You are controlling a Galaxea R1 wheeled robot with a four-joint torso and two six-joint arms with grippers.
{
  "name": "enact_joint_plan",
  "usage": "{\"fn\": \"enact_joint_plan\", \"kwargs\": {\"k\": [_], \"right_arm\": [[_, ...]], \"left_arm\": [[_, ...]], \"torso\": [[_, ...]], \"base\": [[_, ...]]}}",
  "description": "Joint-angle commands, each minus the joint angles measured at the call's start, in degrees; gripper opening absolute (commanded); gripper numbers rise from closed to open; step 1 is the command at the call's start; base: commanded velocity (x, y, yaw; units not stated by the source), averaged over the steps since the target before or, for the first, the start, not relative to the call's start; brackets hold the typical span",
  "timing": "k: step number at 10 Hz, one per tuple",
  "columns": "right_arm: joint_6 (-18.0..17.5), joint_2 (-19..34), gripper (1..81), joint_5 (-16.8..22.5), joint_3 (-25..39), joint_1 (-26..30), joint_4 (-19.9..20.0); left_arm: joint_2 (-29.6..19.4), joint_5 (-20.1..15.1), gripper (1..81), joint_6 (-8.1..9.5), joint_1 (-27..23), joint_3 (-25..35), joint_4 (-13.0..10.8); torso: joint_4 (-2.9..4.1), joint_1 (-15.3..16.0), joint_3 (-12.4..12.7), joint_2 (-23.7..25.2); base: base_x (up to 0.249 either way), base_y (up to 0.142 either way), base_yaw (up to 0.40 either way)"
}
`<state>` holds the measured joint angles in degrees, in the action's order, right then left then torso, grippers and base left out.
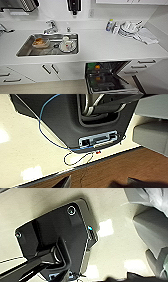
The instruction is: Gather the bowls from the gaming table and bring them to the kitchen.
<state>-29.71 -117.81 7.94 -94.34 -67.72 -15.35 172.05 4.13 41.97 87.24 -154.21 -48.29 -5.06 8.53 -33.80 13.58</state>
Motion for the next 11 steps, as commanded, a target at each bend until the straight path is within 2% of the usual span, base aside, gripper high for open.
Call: {"fn": "enact_joint_plan", "kwargs": {"k": [1,3,4,6,9,10,11], "right_arm": [[1.32,-5.43,81.1,-5.55,-7.85,-9.14,-4.16],[1.23,-9.66,81.1,-8.72,-13.47,-12.13,-4.08],[1.14,-11.5,81.1,-9.25,-15.5,-12.49,-3.99],[1.14,-13.44,81.1,-9.25,-16.21,-12.41,-4.08],[1.23,-16.34,81.1,-9.17,-17.26,-12.32,-4.43],[1.32,-17.22,81.1,-9.17,-17.88,-12.32,-4.95],[1.23,-17.93,81.1,-9.17,-18.32,-12.4,-5.39]], "left_arm": [[0.67,-3.43,81.1,-0.49,1.94,0.14,0.04],[0.24,-3.35,81.1,-0.84,2.28,0.14,-1.28],[-1.43,-2.38,81.1,-0.84,3.25,0.4,-0.85],[-4.86,4.99,81.1,-0.05,5.27,0.58,-0.23],[-7.49,8.68,81.1,0.13,6.85,0.66,1.53],[-8.38,11.76,81.1,0.3,7.73,0.66,1.79],[-9.0,13.09,81.1,0.74,7.91,0.66,2.58]], "torso": [[0.0,3.65,0.0,5.69],[0.0,6.16,0.02,9.73],[0.0,7.65,0.05,12.14],[0.0,10.29,0.06,16.4],[0.0,14.16,0.11,22.65],[0.0,15.47,-2.78,24.77],[0.0,16.68,-5.45,26.73]], "base": [[0.0,0.0,0.0],[0.0,0.0,0.0],[0.0,0.0,0.0],[0.0,0.0,0.0],[0.0,0.0,0.0],[0.0,0.0,0.0],[0.0,0.0,0.0]]}}
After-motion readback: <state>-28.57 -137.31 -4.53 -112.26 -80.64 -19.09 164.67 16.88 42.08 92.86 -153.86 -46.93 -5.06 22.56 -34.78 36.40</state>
